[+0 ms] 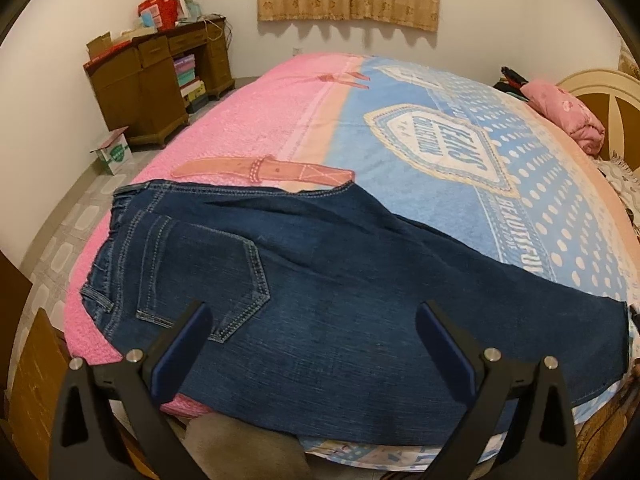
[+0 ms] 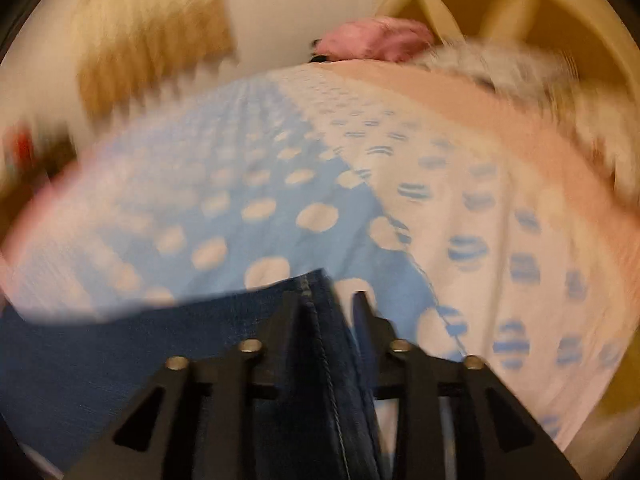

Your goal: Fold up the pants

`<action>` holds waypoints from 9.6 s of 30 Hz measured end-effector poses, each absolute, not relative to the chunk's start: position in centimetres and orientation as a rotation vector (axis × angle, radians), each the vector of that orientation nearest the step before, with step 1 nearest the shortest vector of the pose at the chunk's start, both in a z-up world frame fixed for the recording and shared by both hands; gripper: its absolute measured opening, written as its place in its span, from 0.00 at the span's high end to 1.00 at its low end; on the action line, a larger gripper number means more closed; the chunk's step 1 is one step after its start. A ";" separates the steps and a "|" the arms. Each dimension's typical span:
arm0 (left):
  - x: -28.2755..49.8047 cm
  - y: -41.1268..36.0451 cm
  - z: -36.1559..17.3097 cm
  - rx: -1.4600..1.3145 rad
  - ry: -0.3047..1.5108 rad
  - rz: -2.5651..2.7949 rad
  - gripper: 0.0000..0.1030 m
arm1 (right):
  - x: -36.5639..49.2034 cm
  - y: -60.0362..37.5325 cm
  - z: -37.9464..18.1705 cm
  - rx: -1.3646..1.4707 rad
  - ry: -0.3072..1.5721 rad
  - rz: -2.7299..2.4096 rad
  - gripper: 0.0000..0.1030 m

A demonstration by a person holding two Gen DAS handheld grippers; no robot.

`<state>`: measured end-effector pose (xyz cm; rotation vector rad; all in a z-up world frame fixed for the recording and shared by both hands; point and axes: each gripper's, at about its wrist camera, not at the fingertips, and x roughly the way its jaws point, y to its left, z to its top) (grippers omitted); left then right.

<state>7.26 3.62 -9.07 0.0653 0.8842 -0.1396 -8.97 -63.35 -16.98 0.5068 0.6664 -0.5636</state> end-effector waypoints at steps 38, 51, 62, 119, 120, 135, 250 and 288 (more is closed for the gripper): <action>5.1 2.2 -8.5 0.025 0.919 -0.207 0.00 | -17.2 -55.3 -20.3 0.413 0.854 -0.550 0.86; 4.9 2.1 -7.8 0.035 0.905 -0.206 0.00 | -21.7 -58.0 -16.5 0.530 0.663 -0.603 0.99; 4.7 1.9 -7.9 0.042 0.903 -0.209 0.00 | -20.6 -55.2 -22.0 1.120 0.517 -0.300 0.97; 5.6 2.9 -10.6 0.021 0.968 -0.204 0.00 | -17.3 -57.9 -24.0 1.248 0.397 -0.435 0.75; 5.5 2.8 -10.5 0.034 0.959 -0.203 0.00 | -16.9 -57.7 -23.5 1.185 0.465 -0.478 0.89; 5.9 4.1 -10.3 0.014 0.957 -0.195 0.00 | -13.8 -58.4 -17.3 0.670 0.594 -0.462 0.94; 7.1 18.2 -14.0 -0.203 0.924 -0.183 0.00 | 15.7 -17.2 -17.9 0.190 0.844 -0.319 0.48; 7.3 18.5 -14.9 -0.220 0.948 -0.176 0.00 | 3.0 -27.2 -13.5 0.658 0.450 -0.370 0.41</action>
